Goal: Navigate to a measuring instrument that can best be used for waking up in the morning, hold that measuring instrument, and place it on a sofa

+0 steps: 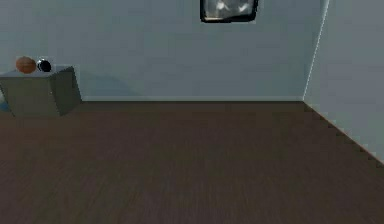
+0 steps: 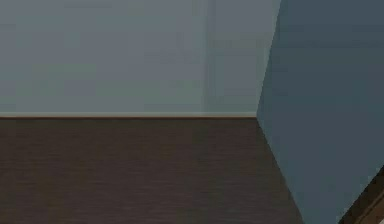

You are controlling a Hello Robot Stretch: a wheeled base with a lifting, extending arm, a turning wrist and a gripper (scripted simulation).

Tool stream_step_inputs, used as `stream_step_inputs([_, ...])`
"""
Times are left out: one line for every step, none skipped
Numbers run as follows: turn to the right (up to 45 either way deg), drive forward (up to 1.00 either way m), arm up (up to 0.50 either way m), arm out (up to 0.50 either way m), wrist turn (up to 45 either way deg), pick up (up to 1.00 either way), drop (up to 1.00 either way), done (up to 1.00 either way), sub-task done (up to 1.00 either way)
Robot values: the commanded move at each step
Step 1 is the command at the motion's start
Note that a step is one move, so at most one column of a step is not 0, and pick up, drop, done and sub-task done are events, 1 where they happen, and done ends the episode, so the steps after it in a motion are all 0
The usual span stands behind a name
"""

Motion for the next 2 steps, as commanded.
stream_step_inputs([45.0,0.00,0.00,0.00,0.0,0.00,0.00,0.00,0.00])
stream_step_inputs([21.0,0.00,0.00,0.00,0.0,0.00,0.00,0.00,0.00])
